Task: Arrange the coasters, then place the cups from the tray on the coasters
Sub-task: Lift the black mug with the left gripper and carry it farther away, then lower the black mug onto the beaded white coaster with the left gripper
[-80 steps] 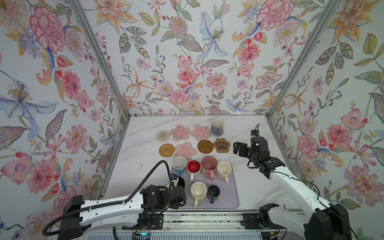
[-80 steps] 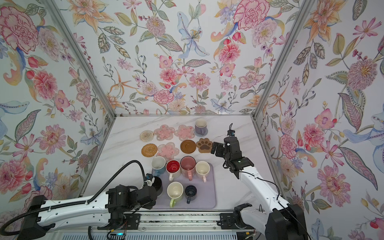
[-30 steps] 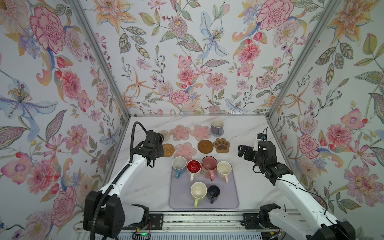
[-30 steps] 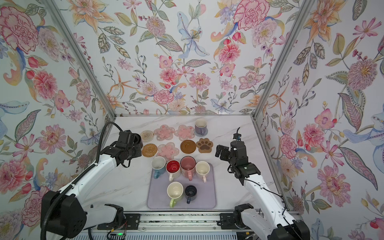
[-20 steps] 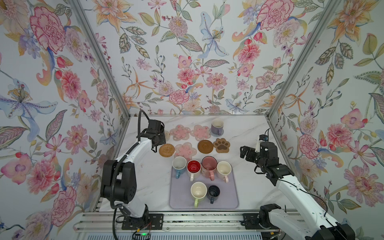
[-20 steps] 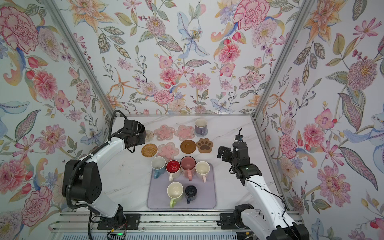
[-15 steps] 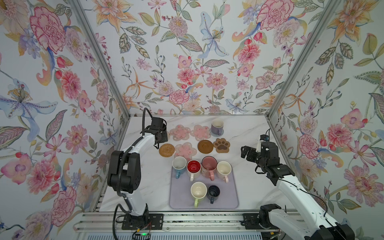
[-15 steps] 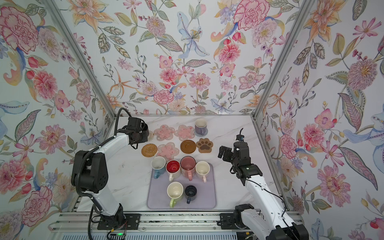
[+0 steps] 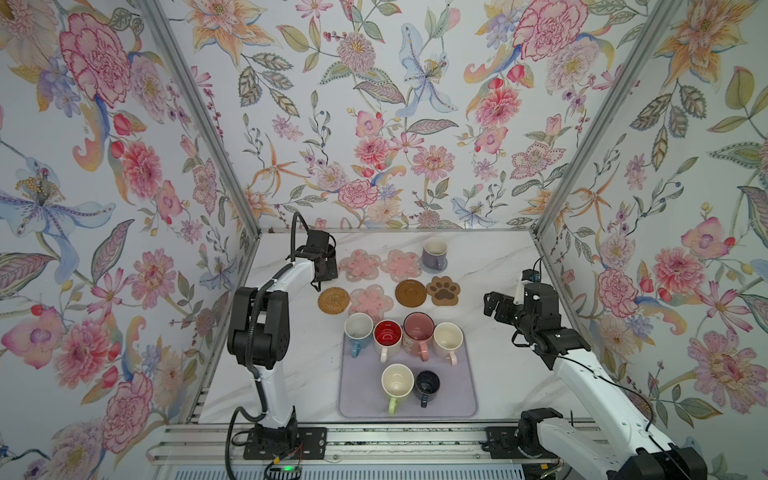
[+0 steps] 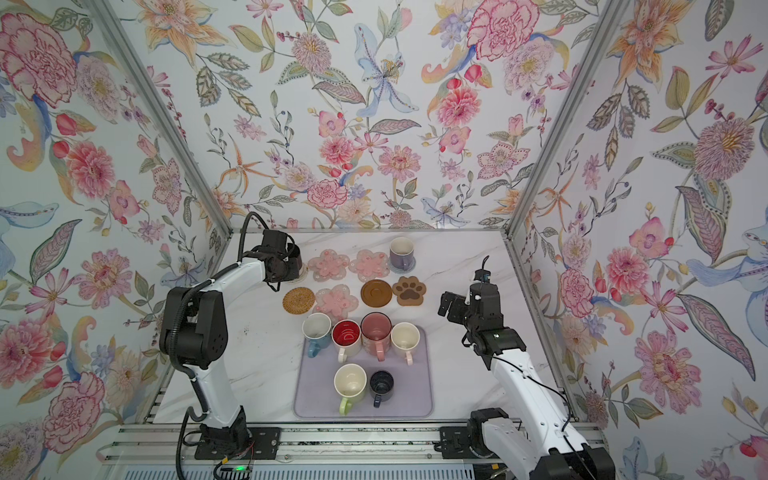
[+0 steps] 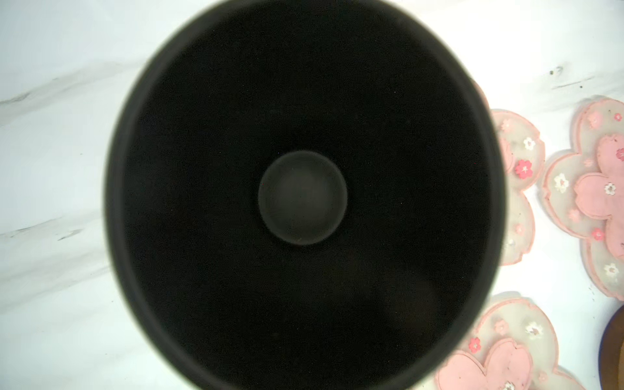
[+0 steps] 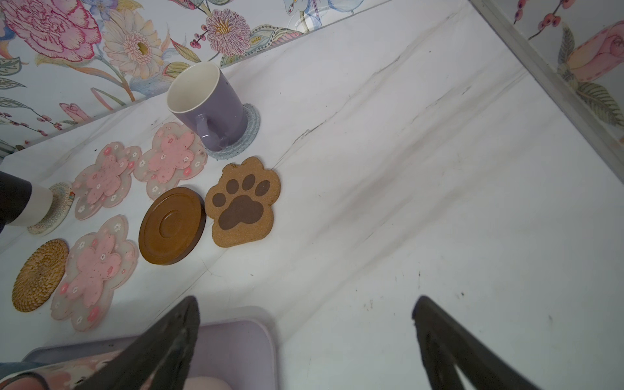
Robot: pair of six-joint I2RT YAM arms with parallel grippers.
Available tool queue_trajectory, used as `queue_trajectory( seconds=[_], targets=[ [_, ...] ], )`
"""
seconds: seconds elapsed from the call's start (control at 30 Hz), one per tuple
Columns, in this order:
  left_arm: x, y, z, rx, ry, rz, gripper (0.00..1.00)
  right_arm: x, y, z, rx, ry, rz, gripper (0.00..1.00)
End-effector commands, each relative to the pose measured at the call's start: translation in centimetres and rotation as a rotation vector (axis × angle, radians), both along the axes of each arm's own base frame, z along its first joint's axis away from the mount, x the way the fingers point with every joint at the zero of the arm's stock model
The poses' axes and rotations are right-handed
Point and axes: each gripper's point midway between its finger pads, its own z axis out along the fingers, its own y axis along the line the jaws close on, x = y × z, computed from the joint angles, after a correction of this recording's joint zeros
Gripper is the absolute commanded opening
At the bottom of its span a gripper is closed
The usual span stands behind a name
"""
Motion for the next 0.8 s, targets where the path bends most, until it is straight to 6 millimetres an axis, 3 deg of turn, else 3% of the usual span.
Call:
queue_trajectory(
  seconds=[0.0, 0.53, 0.77],
  targets=[
    [2.3, 0.4, 2.6, -0.001, -0.09, -0.005, 0.0, 0.1, 0.0, 0.3, -0.008, 0.005, 0.013, 0.99],
    [3.0, 0.7, 1.3, -0.008, -0.062, 0.0, 0.0, 0.4, 0.0, 0.4, -0.005, 0.009, 0.019, 0.99],
    [2.9, 0.3, 1.7, -0.035, -0.064, -0.012, 0.0, 0.4, 0.1, 0.2, -0.002, 0.013, 0.019, 0.99]
  ],
)
